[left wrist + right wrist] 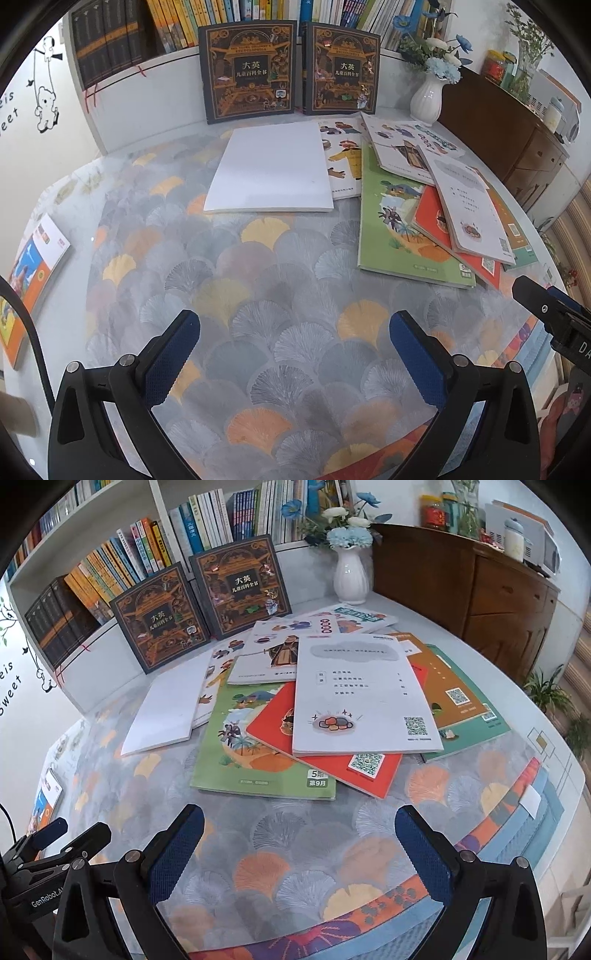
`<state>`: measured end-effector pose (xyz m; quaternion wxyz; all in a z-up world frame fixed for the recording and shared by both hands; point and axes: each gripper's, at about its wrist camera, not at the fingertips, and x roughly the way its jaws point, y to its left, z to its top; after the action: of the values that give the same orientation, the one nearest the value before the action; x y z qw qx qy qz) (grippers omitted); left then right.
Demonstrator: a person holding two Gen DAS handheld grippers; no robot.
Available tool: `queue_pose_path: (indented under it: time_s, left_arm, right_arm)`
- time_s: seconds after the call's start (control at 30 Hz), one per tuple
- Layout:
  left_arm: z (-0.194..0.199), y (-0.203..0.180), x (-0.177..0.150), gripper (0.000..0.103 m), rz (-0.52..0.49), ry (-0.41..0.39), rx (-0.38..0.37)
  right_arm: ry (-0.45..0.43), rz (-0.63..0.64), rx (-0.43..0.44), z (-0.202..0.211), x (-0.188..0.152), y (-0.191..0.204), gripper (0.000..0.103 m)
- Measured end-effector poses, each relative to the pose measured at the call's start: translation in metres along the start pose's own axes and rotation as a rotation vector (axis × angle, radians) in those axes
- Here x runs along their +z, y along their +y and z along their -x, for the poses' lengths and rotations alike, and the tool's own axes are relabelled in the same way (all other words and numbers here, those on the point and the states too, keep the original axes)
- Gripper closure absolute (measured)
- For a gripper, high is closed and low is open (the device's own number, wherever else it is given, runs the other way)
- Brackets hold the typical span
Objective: Organize books
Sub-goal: 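Move both tools toward the pile of books on the table, then close the right gripper on the edge of the white workbook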
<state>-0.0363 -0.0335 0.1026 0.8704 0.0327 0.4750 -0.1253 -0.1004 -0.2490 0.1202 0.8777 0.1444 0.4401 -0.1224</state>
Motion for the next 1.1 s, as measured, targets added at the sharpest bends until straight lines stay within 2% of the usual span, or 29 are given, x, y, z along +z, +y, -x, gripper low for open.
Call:
queue_pose_path:
  time_s: [0.27, 0.6, 0.67, 0.8, 0.93, 1.1]
  left_arm:
    - [-0.002, -0.019, 0.01, 0.001, -0.032, -0.007, -0.053]
    - [-0.011, -0.089, 0.053, 0.001, -0.137, -0.04, -0.13]
    - [-0.018, -0.101, 0.063, 0.001, -0.138, -0.023, -0.161]
    - [-0.046, -0.129, 0.083, 0.001, -0.127, 0.061, -0.255]
    - [-0.075, -0.155, 0.095, 0.001, -0.139, 0.125, -0.269]
    - [-0.098, -0.168, 0.104, 0.001, -0.078, 0.173, -0.313]
  right_arm:
    - [-0.028, -0.007, -0.054, 0.011, 0.005, -0.018, 0.0]
    - [-0.038, -0.096, -0.106, 0.006, 0.044, -0.096, 0.0]
    - [-0.015, -0.097, -0.083, -0.002, 0.055, -0.11, 0.0]
    - [0.039, -0.084, -0.025, -0.021, 0.073, -0.128, 0.0]
    - [0.106, -0.086, 0.057, -0.046, 0.09, -0.146, 0.0]
    - [0.174, -0.11, 0.134, -0.075, 0.101, -0.166, 0.0]
